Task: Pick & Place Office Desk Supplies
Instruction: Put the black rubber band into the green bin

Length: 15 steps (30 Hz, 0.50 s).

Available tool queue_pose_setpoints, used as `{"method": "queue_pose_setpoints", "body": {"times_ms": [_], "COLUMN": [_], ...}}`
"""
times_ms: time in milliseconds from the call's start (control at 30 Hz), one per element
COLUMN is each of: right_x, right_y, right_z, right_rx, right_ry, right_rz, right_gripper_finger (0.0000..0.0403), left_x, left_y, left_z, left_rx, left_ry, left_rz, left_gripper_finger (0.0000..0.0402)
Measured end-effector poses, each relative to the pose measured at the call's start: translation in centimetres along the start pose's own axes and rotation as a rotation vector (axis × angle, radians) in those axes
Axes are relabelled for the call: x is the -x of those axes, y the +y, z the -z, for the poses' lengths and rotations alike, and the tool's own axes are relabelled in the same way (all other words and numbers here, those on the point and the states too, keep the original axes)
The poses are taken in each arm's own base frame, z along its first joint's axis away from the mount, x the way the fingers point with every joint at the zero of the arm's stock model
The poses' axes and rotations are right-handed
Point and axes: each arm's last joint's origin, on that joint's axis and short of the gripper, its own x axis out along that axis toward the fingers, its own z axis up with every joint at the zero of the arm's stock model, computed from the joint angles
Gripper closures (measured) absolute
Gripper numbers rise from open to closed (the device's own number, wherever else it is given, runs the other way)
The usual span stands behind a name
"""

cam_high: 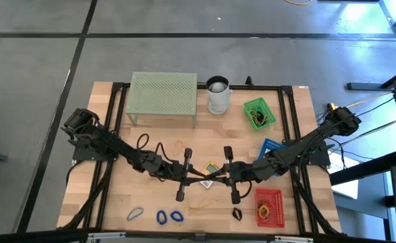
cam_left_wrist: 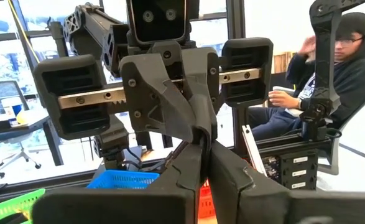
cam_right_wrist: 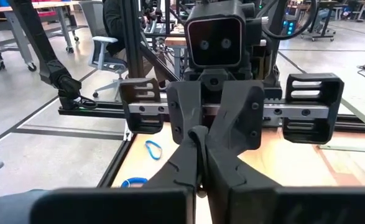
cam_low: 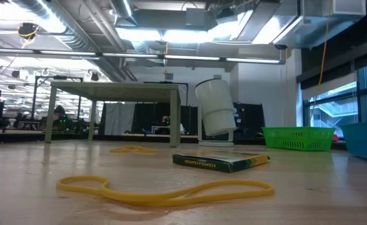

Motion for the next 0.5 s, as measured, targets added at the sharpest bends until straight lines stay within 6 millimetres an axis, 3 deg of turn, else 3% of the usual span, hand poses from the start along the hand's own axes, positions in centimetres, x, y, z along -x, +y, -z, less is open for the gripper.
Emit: {"method": "queue_pose_setpoints", "body": {"times_ms": [300,500], "right_x": [0.2,3.5], "right_y": [-0.1,-2.1], "right_z": [0.1,-0.5], "right_rx": [0.006,-0.089], "right_ry": [0.025,0.178], "right_rz": [0.017,0.184], "right_gripper_finger": [0.0393,0.0393], "left_x": [0.2,0.3], "left_y": [-0.6,-0.2], "left_z": [0.1,0.6], "left_rx": [-0.001,-0.001], "left_ry": [0.020,0.084], "left_rz": [0.003,-0.166], "left_gripper_finger": [0.0285,0.0246]}}
